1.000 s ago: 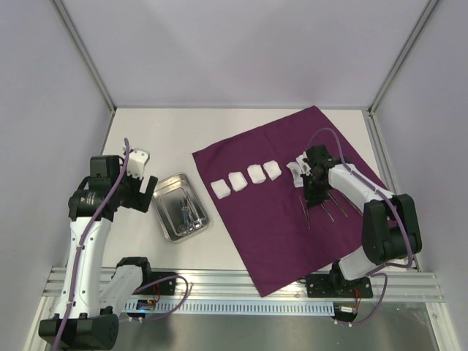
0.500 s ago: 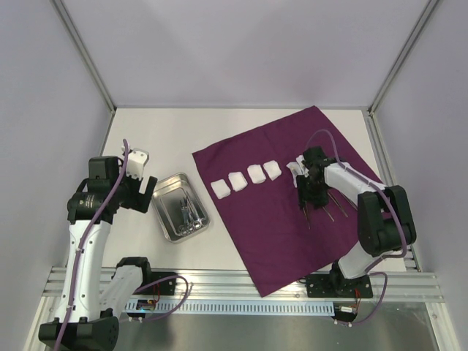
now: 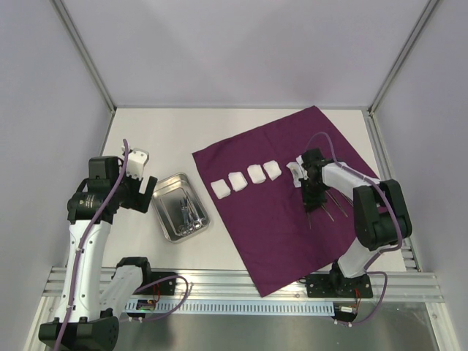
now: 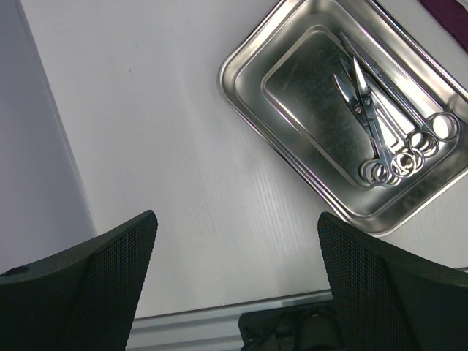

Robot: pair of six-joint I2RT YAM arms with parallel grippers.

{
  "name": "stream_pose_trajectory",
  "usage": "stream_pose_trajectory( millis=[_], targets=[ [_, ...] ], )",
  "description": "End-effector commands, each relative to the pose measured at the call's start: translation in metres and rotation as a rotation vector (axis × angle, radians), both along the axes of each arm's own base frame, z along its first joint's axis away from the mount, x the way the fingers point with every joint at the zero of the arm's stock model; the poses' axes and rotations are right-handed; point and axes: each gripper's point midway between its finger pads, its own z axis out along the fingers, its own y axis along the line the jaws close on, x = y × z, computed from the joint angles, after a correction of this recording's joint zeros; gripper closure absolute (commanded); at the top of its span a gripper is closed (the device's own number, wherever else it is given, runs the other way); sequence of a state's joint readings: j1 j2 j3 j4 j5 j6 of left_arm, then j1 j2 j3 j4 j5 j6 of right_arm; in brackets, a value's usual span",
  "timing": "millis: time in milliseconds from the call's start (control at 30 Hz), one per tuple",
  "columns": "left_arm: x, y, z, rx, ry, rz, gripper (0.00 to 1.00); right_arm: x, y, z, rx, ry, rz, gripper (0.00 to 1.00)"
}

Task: Prepare the surgical pack

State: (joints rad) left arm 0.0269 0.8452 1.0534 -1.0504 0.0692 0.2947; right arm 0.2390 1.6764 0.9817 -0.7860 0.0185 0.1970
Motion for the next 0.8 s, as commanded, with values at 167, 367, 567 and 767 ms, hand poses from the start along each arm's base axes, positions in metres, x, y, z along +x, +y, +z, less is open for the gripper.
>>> stream_pose_trajectory(
  millis=[167,367,567,767],
  targets=[
    [0.004,0.002,0.004,0.003,-0.026,0.008,0.00,0.008,0.010,0.022,0.027,-0.086,0.006,0.97],
    [0.004,0.002,0.004,0.004,-0.029,0.011,0.00,0.009,0.018,0.044,0.036,-0.121,0.029,1.00],
    [0.004,0.005,0.004,0.012,-0.025,0.029,0.00,0.010,0.037,0.059,0.052,-0.151,0.059,0.99],
    [0.007,0.012,-0.003,0.040,0.005,0.058,0.00,0.015,0.130,0.089,0.170,-0.267,0.177,0.99]
  ],
)
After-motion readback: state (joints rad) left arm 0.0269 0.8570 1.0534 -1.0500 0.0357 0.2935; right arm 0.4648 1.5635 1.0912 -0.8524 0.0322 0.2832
